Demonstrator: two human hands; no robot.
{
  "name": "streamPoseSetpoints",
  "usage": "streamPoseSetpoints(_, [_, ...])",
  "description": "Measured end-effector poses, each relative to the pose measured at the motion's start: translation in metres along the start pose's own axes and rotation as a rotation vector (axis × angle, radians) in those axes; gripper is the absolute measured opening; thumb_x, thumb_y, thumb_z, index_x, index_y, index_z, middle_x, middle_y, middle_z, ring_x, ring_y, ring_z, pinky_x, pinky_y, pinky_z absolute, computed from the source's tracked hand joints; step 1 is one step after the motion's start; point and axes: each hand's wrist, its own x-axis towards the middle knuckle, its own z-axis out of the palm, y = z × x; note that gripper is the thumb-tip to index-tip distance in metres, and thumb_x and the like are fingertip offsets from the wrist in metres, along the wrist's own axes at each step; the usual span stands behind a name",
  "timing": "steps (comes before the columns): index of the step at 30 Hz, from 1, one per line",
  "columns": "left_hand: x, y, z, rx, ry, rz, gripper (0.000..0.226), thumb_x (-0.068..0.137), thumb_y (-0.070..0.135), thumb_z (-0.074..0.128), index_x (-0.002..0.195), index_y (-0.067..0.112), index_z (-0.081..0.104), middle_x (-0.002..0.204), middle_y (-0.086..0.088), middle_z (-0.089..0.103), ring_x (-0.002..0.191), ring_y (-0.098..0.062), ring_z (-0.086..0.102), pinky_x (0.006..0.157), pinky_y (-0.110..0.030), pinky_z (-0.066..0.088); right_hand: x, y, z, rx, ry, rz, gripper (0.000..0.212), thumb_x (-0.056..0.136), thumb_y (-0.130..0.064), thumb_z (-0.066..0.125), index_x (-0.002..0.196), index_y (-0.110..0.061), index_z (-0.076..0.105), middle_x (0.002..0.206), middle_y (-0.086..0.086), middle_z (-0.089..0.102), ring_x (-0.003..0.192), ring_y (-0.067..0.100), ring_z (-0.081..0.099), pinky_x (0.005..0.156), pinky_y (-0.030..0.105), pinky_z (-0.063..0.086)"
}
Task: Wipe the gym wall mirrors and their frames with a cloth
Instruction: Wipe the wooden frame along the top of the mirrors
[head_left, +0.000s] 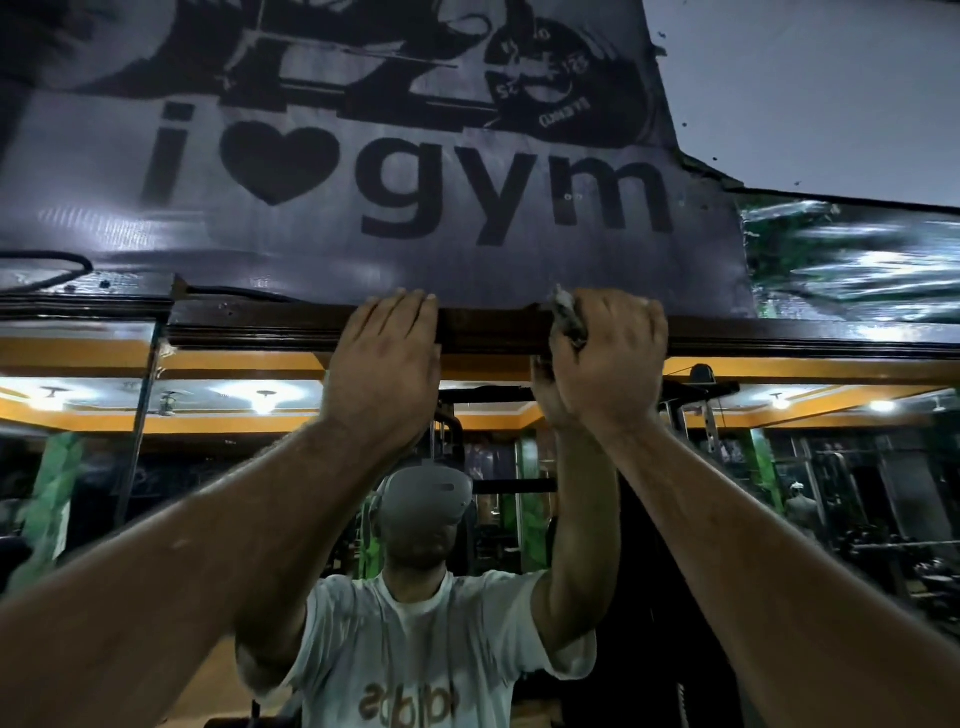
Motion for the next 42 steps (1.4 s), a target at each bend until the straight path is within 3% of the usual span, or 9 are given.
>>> streamPoseSetpoints(3, [-0.006,-0.011,0.001,0.003,0.017,-0.043,0.056,0.105,0.032,0.033,0.152,0.004,0.038,0.157,-0.016,0.042,0.148,-0.029,0.034,0.125,-0.047,0.020,-0.005,-0.031,0.006,0.029,0.006,0.072,0.047,0.093,-0.043,0.042,0.118,-0.011,0.066,0.119,0.012,0.068,0.123,0.033,0.059,0.121,0.062,0.025])
streamPoseSetpoints(5, [-0.007,-0.016,0.002,0.013,0.009,-0.034,0.058,0.103,0.034,0.033,0.153,0.004,0.036,0.157,-0.017,0.041,0.148,-0.031,0.033,0.125,-0.048,0.020,-0.012,-0.057,0.008,0.051,-0.081,-0.054,0.051,0.091,-0.045,0.042,0.126,-0.015,0.062,0.127,0.009,0.064,0.129,0.030,0.054,0.123,0.060,0.021])
streamPoseSetpoints(8, [-0.008,-0.024,0.004,0.023,0.017,0.007,0.060,0.099,0.032,0.040,0.152,0.005,0.038,0.153,-0.016,0.045,0.144,-0.031,0.038,0.125,-0.047,0.020,-0.003,-0.068,0.005,0.082,-0.176,-0.204,0.052,0.091,-0.051,0.042,0.129,-0.021,0.059,0.125,0.003,0.064,0.124,0.024,0.054,0.118,0.053,0.028])
streamPoseSetpoints(13, [-0.008,-0.028,0.006,0.003,0.082,0.032,0.056,0.099,0.033,0.038,0.147,0.004,0.045,0.144,-0.017,0.053,0.135,-0.033,0.046,0.122,-0.047,0.024,0.008,-0.057,0.003,0.036,-0.187,-0.258,0.056,0.091,-0.062,0.039,0.126,-0.024,0.061,0.118,-0.001,0.066,0.113,0.021,0.058,0.106,0.045,0.034])
streamPoseSetpoints(21, [-0.010,-0.023,0.008,-0.029,0.099,0.010,0.059,0.094,0.032,0.037,0.145,0.003,0.045,0.143,-0.017,0.053,0.136,-0.032,0.045,0.123,-0.047,0.023,-0.003,-0.066,0.010,0.060,-0.134,-0.222,0.055,0.091,-0.054,0.044,0.129,-0.019,0.061,0.125,0.004,0.066,0.121,0.027,0.057,0.115,0.054,0.032])
streamPoseSetpoints(31, [-0.008,-0.017,0.002,-0.070,0.051,-0.057,0.060,0.090,0.029,0.040,0.144,0.004,0.047,0.144,-0.015,0.053,0.139,-0.030,0.043,0.124,-0.047,0.021,-0.004,-0.067,0.010,0.042,-0.175,-0.198,0.065,0.089,-0.062,0.039,0.134,-0.019,0.058,0.128,0.006,0.063,0.125,0.028,0.054,0.118,0.054,0.029])
streamPoseSetpoints(42, [-0.002,-0.043,-0.018,-0.104,-0.066,0.054,0.051,0.101,0.028,0.044,0.150,0.014,0.044,0.149,-0.005,0.054,0.137,-0.023,0.047,0.121,-0.044,0.028,-0.003,-0.084,0.012,0.015,-0.163,-0.106,0.064,0.087,-0.060,0.035,0.127,-0.017,0.060,0.122,0.007,0.063,0.121,0.028,0.055,0.118,0.055,0.029])
